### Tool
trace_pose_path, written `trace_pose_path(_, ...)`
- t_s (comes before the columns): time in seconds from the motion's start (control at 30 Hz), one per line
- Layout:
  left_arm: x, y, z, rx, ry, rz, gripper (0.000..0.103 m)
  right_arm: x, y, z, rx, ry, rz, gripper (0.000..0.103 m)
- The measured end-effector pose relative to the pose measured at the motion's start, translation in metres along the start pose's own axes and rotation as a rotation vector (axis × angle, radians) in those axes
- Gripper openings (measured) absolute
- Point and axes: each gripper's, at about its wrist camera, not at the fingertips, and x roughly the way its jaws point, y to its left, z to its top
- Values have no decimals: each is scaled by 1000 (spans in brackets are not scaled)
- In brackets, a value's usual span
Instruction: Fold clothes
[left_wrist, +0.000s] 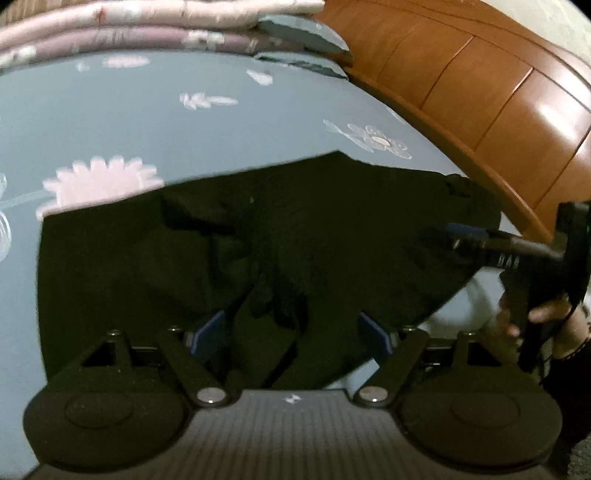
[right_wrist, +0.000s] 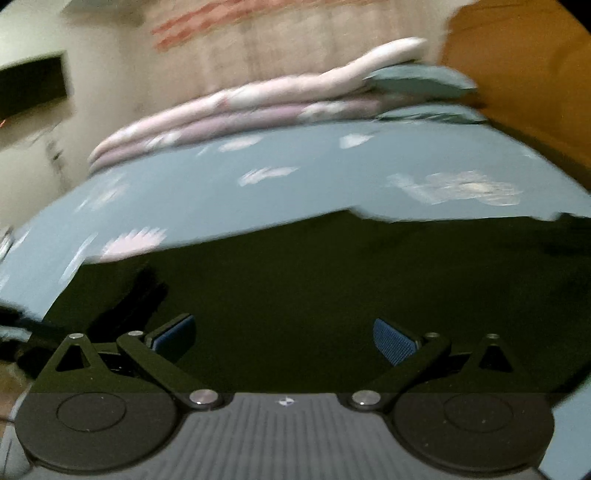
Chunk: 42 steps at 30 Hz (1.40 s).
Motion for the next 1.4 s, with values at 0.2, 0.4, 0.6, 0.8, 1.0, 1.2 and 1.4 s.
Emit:
trace_pose_path(0.2,9,-13,-4,-16,21,-21,80,9,-53,-12,159,65,-49,103)
trace_pose_path(0.4,11,-17,2,-27,30,9,80,16,-48,-20,56,76,-75,103)
trace_pose_path(0.6,6,-18,2,-50,19,20,80,19,-39,-23,-56,110,-97,103)
trace_pose_path(0.8,3,-18,3,-59,17,25,80,4,-51,-19,-71,141,-62,103)
trace_pose_path(1.0,0,-16,6,-61,6,32,80,-22,-93,4,70,33,-92,103)
trace_pose_path(1.2,-2,-22,4,-52,4,30,80,-16,-139,17,255,-27,-115,103)
trace_pose_path(1.4,-2,-18,5,-63,6,49,80,-20,-156,-5,299,-32,-111,103)
